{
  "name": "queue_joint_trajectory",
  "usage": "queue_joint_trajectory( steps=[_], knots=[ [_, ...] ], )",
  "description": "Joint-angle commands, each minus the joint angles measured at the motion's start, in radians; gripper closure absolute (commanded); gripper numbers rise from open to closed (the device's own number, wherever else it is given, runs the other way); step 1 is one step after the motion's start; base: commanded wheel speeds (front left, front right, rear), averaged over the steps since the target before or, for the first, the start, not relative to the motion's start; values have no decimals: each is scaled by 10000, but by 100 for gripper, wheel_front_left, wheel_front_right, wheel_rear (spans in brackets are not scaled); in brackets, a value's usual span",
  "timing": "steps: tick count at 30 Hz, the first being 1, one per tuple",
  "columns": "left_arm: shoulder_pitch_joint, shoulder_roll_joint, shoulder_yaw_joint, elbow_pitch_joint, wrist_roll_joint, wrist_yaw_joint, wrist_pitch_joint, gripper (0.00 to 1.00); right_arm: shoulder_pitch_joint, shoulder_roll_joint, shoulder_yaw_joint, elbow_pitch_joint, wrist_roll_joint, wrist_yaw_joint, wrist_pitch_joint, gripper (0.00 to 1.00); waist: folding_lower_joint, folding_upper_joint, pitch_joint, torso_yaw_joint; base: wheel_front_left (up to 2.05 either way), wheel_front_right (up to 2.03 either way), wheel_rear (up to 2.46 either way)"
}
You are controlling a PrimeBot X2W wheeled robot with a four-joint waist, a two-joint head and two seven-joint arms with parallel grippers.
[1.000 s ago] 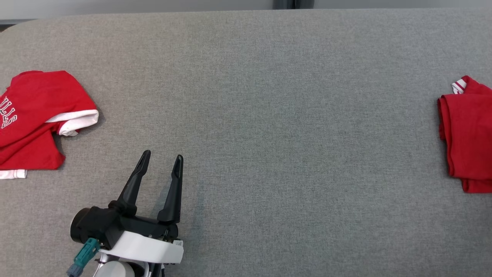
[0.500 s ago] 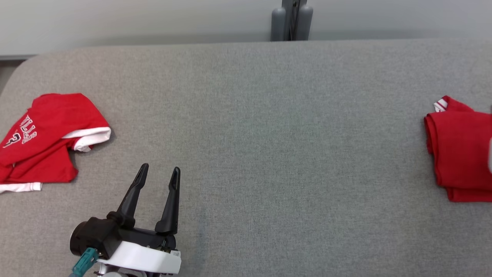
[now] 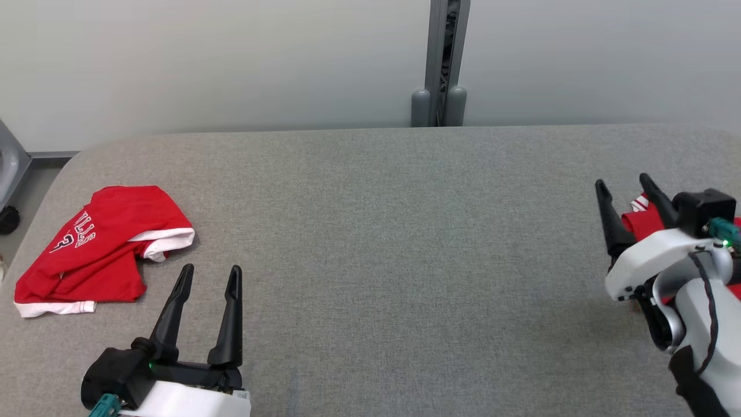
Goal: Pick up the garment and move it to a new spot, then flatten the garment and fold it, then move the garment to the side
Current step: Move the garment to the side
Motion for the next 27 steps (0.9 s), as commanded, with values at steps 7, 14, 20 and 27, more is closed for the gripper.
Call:
queue_joint_trajectory(
  steps=[7, 14, 20, 27],
  knots=[
    [159, 30, 94, -18, -54, -6, -17, 0, 2294, 502, -561, -2812, 156, -2, -62, 0, 0, 0, -240, 65, 0, 0, 0],
    [331, 29, 177, 221, -24, -6, -17, 0, 4158, 1382, -1134, -4363, -524, -2, -64, 0, 0, 0, -317, 52, 0, 0, 0],
    [430, 29, 98, 465, 9, -6, -17, 0, 5061, 1889, -1604, -4791, -1258, -1, -65, 0, 0, 0, -345, 1, 0, 0, 0],
    [479, 30, 89, 652, 79, -6, -17, 0, 5400, 2101, -1914, -5019, -1640, -1, -64, 0, 0, 0, -407, -19, 0, 0, 0]
  ],
)
